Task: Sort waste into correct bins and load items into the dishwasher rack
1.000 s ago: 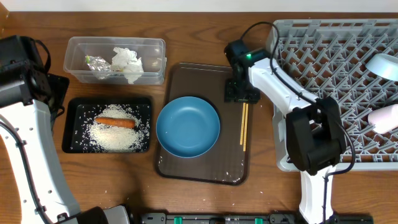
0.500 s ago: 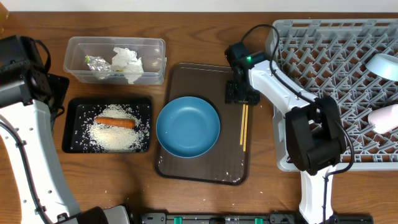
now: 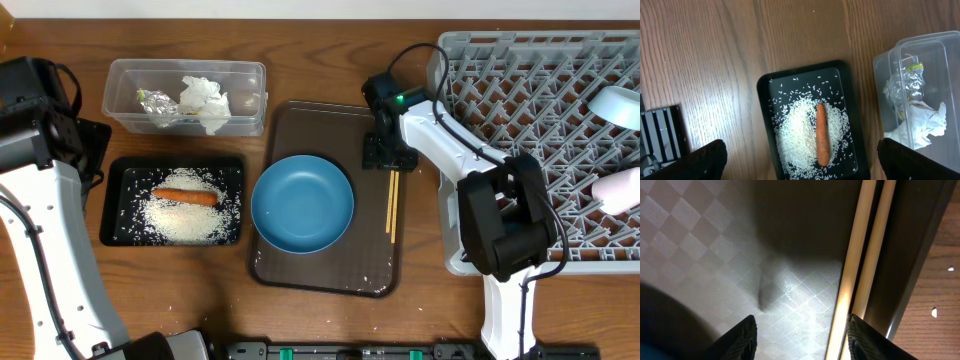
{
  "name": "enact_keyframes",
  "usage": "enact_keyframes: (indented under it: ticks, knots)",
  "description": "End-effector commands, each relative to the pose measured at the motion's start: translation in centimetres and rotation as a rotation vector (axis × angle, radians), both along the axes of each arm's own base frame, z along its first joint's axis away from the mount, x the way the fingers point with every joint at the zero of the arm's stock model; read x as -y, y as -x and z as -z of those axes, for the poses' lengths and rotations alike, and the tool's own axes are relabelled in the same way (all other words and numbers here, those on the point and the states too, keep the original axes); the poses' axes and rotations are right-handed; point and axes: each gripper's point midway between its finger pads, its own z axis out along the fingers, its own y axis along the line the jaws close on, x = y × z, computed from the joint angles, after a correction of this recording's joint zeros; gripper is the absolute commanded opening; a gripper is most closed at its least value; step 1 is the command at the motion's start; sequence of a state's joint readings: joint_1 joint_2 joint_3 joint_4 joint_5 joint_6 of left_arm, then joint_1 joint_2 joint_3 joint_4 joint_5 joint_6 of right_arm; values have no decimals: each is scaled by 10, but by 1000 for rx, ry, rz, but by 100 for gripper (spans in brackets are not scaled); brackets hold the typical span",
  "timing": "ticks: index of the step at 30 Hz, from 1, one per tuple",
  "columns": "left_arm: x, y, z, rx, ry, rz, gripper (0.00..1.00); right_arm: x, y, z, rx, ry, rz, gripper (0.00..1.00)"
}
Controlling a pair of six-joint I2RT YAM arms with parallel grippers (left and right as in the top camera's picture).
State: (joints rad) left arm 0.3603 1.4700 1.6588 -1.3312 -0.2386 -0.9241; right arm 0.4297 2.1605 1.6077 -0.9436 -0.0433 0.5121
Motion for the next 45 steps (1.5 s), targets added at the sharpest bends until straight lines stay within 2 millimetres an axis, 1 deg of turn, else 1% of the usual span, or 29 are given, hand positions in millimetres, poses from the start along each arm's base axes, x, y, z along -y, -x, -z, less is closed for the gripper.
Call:
enact_keyframes:
  ticks: [1,6,8,10,12,16,19,22,25,27,29,31,32,34,36,37,39,42,44,45]
  knots:
    - [-2,3,2,-7,2,-18,98,-3,5,-4,16,4,-2,55]
    - [-2,3,2,-7,2,-18,98,-5,15,9,-1,7,12,55]
    - [-1,3,2,-7,2,-18,98,-7,18,10,-4,9,5,52]
    - [-2,3,2,-7,2,-18,98,-10,17,9,0,6,5,47]
    - [-1,3,3,-8,2,-18,98,-11,15,8,10,1,10,36]
    - [-2,3,2,-7,2,-18,98,-13,8,1,24,-7,17,1]
    - [-1,3,3,-8,2,-18,98,-13,0,-13,34,-12,25,1]
    - [-2,3,2,-7,2,-18,98,-12,-12,-36,64,-25,19,1]
    - [-1,3,2,-7,2,-18,98,-9,-27,-68,117,-42,-7,1]
    - [-1,3,2,-7,2,-18,98,-3,-38,-93,162,-53,-30,1]
    - [-1,3,2,-7,2,-18,98,8,-49,-120,214,-59,-47,1]
    - [-2,3,2,-7,2,-18,98,27,-60,-147,268,-59,-52,1]
    - [-1,3,3,-8,2,-18,98,38,-65,-159,294,-56,-48,1]
    - [-1,3,2,-7,2,-18,98,67,-76,-182,353,-45,-49,1]
    - [-1,3,2,-7,2,-18,98,95,-83,-196,397,-25,-64,1]
    - [-1,3,3,-8,2,-18,98,107,-85,-200,411,-15,-80,1]
    - [-1,3,2,-7,2,-18,98,128,-89,-201,420,0,-110,1]
    - [-2,3,2,-7,2,-18,98,155,-89,-192,401,15,-116,1]
    - [-2,3,2,-7,2,-18,98,167,-88,-183,383,21,-104,1]
    - [-1,3,3,-8,2,-18,98,170,-88,-180,379,18,-102,1]
